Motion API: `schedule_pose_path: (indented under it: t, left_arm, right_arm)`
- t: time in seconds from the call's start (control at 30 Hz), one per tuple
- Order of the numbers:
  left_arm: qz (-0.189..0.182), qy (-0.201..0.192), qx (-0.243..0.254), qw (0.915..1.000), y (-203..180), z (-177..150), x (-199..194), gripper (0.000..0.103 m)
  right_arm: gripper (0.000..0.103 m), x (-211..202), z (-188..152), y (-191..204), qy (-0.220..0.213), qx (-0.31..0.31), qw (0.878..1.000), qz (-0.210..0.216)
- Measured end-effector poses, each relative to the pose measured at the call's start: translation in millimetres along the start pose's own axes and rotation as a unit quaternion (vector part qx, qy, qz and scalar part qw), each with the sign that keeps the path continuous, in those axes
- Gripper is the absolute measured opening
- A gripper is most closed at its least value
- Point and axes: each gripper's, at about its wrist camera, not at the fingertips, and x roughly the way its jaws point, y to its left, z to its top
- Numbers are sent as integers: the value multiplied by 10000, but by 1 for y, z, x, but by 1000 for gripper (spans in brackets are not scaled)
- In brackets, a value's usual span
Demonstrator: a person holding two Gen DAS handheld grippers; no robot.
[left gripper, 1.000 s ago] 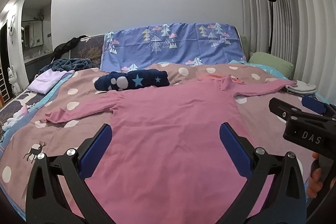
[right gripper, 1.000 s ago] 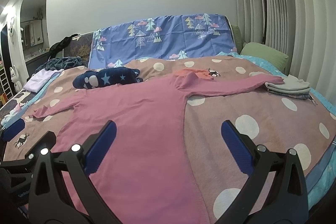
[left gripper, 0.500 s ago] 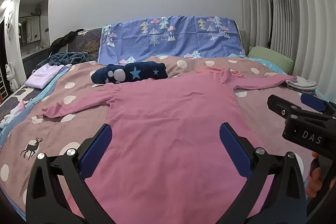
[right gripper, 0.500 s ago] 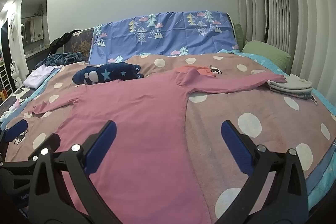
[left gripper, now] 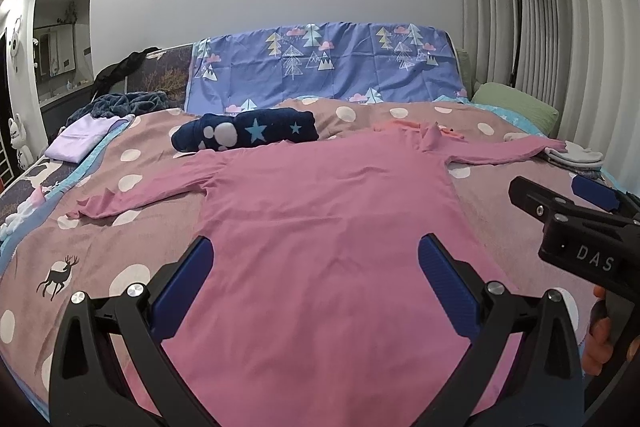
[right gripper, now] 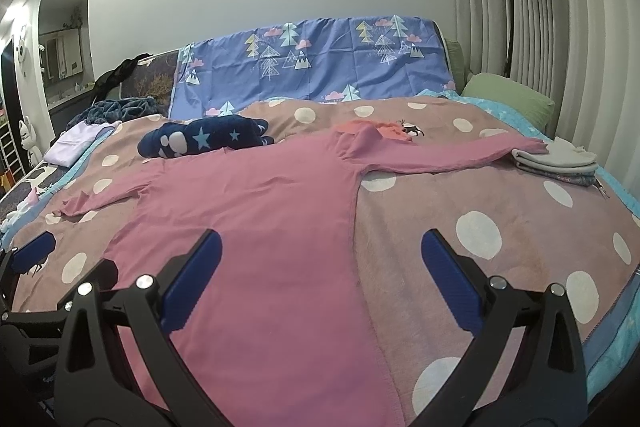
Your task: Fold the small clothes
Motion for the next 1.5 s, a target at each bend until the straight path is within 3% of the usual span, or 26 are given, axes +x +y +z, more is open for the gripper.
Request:
schedule_pose_path:
  t: [0.93, 1.13, 1.27, 1.37, 1.43, 1.5]
  left_arm:
    - [-57, 249, -224, 9994, 17, -11, 12, 102]
    - [-224, 469, -421, 9978, 29, -9, 27, 102]
    - [-382, 730, -776, 9936, 53, -7, 44, 102]
    - [-253, 882, -1170, 9889, 90, -3, 60, 102]
    - [-113, 926, -1480, 9846, 124, -1, 70, 102]
    - [-16, 942, -1822, 9787, 164, 1, 83, 102]
  right_arm:
    - [101, 14, -8, 14, 158, -120, 9998, -39]
    - [101, 26, -8, 25, 249, -232, 9994, -53]
    - [101, 39, -4, 33, 336, -381, 9987, 1]
    - [101, 47, 1, 37, 334, -450, 9984, 33]
    - [100, 54, 6, 41, 279, -608, 9978, -21]
    - [93, 64, 9, 50, 260, -865, 9959, 24]
